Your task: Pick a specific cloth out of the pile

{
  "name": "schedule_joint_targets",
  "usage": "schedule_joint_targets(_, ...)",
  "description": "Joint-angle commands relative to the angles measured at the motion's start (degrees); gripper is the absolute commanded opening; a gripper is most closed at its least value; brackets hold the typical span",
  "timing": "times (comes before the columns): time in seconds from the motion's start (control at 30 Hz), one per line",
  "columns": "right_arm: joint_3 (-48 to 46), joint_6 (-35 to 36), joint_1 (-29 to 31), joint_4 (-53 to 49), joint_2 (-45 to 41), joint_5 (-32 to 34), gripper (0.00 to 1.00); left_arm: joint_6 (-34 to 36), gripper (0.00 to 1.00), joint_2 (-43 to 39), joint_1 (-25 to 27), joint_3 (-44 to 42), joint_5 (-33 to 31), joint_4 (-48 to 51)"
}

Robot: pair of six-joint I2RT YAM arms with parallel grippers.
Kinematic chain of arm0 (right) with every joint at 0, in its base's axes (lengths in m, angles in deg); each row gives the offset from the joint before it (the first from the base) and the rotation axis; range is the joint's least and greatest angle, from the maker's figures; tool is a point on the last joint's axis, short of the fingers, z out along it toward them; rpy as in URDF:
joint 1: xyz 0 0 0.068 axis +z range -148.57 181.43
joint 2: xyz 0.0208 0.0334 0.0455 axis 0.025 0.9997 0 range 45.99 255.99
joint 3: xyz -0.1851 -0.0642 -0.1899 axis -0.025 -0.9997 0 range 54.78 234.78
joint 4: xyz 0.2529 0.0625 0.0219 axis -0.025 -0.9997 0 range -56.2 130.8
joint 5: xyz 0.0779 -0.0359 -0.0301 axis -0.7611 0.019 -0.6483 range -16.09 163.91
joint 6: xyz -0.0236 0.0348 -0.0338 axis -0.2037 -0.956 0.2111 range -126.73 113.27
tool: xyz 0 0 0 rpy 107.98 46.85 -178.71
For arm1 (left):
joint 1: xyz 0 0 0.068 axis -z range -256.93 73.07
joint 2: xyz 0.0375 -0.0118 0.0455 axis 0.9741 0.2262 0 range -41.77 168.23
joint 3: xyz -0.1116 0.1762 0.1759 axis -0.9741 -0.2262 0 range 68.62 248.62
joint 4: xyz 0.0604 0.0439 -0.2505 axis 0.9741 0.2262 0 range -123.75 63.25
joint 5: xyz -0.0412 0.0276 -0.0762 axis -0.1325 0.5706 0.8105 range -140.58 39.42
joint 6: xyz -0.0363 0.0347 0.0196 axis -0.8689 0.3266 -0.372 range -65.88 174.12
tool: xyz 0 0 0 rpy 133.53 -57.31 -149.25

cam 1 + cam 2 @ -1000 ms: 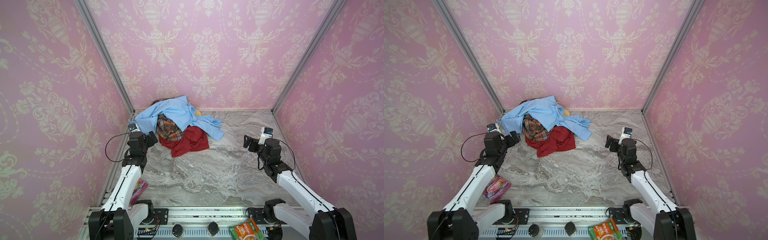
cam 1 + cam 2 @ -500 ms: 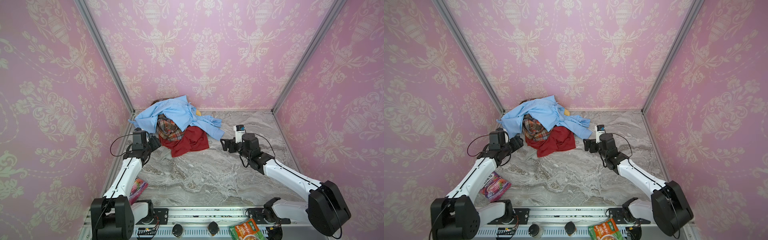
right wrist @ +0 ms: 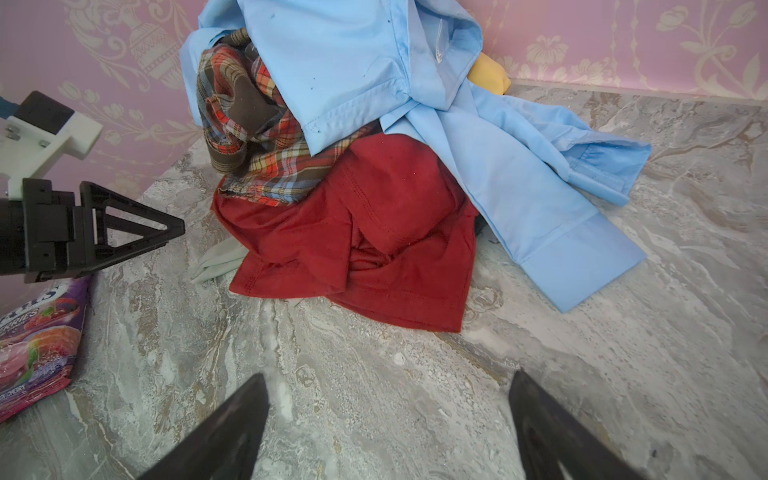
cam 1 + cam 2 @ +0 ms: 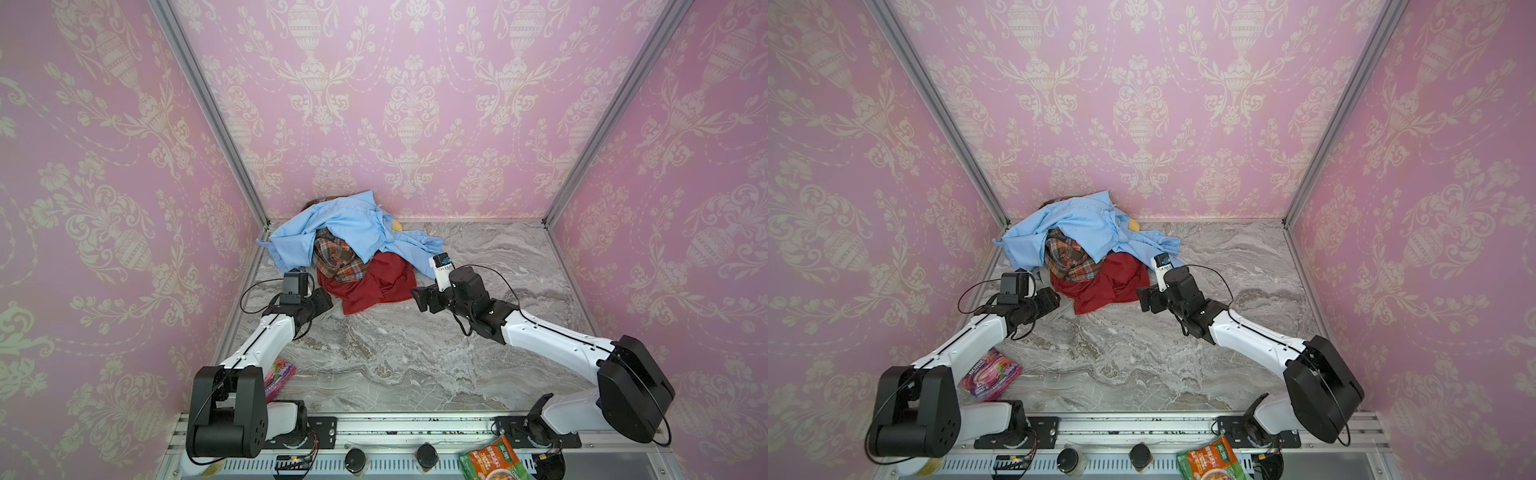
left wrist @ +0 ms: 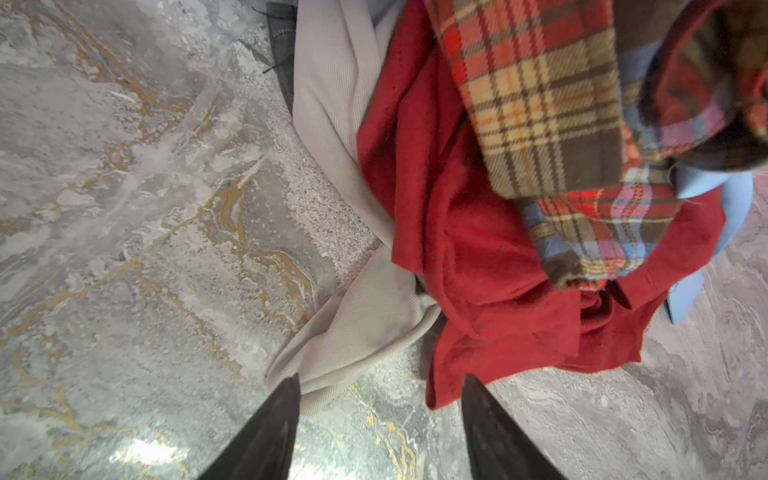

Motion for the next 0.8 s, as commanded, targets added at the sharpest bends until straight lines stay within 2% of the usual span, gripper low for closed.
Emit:
schedule_joint_targets(0.0,2.2,2.1,0.7,-2.1,-0.1,1.8,0.91,-1.2,0.63,1.8,0.9,-0.4,0.4,-4.2)
schedule_joint_targets(0.47,1.9,3.2,0.8,-4.1,-1.3,3.6,0.92,-1.4,0.55,9.7,1.9,6.4,-2.2,-8.0)
schedule_joint_targets(0.77,1.6,3.7,0.8,-5.1,-1.6,4.6,0.92,-1.7,0.52,13.2,2.1,8.2,-1.5,-9.1)
